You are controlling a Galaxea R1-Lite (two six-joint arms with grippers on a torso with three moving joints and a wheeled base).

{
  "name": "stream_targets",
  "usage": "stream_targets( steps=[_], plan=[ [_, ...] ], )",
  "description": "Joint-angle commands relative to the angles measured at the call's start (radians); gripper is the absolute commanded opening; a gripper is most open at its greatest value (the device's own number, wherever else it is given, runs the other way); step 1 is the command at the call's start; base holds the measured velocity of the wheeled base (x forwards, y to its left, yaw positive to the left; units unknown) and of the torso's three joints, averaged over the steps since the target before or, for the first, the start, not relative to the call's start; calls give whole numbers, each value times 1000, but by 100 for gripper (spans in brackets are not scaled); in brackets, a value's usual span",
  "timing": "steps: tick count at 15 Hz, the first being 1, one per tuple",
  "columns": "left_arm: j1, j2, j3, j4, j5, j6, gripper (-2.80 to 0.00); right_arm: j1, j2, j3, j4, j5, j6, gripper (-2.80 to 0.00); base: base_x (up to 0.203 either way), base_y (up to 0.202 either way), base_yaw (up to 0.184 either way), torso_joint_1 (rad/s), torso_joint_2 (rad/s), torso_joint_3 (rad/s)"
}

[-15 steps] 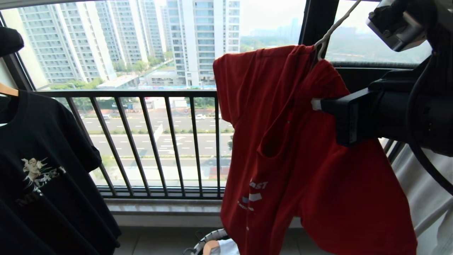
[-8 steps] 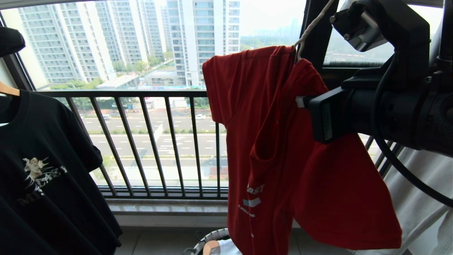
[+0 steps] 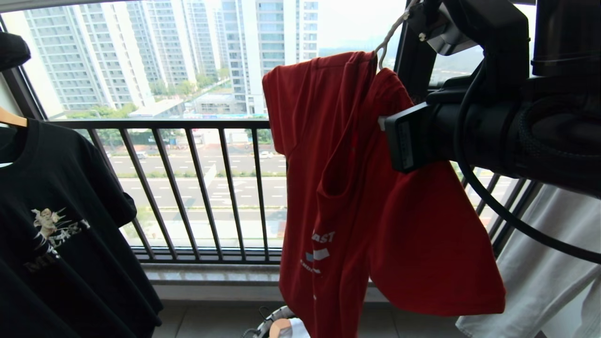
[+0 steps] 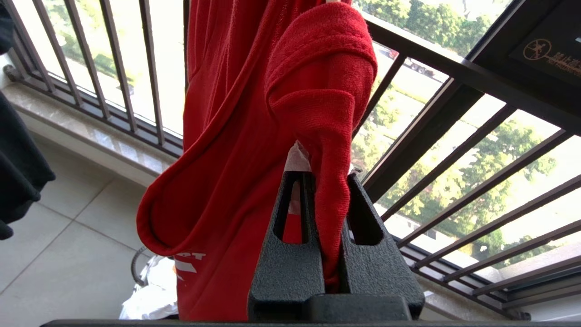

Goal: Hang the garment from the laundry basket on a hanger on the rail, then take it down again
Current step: Hang the clothes rack on the clothesline

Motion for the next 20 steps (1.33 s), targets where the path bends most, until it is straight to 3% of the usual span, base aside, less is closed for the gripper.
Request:
stream_targets(
  steps=[1,14,20],
  plan=[
    [2,-2,-1,0,-7,-5,-280,-17,11,-1,3,-8,0,-280,0,0,0,0,0,0],
    [5,-14,-15,-1,25,-5,-280,-54,87,-79,9,-63,-6,-280,0,0,0,0,0,0],
    [5,-16,-21,-1,47,-5,-280,-53,153,-119,7,-87,-58,-280,0,0,0,0,0,0]
  ],
)
